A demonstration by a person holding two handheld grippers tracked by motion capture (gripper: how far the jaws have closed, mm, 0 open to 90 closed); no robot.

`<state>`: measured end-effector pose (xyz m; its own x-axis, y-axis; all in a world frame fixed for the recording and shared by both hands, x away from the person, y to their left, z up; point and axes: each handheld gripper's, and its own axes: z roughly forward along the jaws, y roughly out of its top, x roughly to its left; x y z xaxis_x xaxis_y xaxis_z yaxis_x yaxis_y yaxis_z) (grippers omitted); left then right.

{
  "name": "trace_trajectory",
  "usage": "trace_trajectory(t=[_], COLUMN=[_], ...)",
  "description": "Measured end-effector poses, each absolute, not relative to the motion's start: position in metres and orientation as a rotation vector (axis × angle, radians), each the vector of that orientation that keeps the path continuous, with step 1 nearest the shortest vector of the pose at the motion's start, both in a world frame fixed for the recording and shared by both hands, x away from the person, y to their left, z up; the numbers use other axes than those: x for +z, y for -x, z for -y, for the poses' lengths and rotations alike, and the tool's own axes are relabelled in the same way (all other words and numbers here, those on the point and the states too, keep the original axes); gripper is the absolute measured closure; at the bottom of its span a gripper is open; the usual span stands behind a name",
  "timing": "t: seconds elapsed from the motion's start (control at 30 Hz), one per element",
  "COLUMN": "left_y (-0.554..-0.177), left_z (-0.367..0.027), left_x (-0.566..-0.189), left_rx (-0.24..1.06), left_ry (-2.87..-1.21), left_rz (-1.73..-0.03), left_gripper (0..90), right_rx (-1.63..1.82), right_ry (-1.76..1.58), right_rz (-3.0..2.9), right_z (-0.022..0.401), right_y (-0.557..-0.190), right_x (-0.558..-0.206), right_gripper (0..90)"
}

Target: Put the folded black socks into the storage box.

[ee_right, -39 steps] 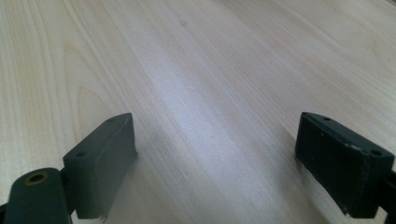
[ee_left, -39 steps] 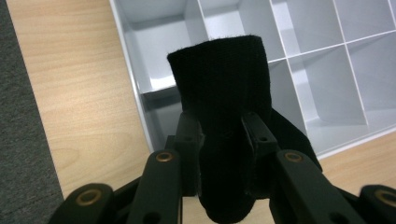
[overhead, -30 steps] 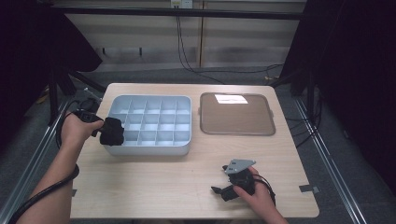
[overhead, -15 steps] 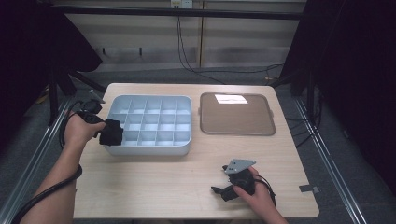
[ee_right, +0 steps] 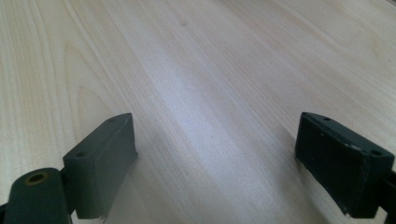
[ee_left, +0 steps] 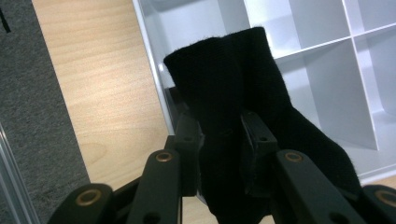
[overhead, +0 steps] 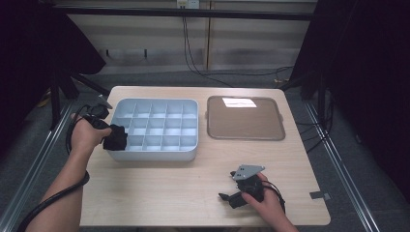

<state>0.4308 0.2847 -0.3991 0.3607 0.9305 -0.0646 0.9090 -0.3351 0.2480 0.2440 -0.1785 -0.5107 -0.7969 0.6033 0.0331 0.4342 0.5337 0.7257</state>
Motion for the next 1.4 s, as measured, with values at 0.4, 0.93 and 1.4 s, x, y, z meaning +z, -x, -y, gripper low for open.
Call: trace_trajectory(t=[0.4, 0.93, 1.4], left_y=[-0.429, -0.427, -0.426], left_z=[-0.283, -0.284, -0.291], left_x=[-0.4, -0.395, -0.385], left_rx=[0.161, 0.221, 0.247], left_ry=[-2.384, -2.362, -2.334], left_rz=[-1.637, -1.632, -1.639], left_gripper=[70.7, 62.2, 58.4], right_rx=[1.114, 1.114, 1.114], right_ry=[-0.877, -0.877, -0.879], right_rz=[-2.551, -2.551, -2.552], right_z=[0.178, 0.178, 0.178], right_y=[-0.244, -0.244, -0.244], right_x=[-0.511, -0.511, -0.511], right_gripper=[11.7, 11.7, 11.7])
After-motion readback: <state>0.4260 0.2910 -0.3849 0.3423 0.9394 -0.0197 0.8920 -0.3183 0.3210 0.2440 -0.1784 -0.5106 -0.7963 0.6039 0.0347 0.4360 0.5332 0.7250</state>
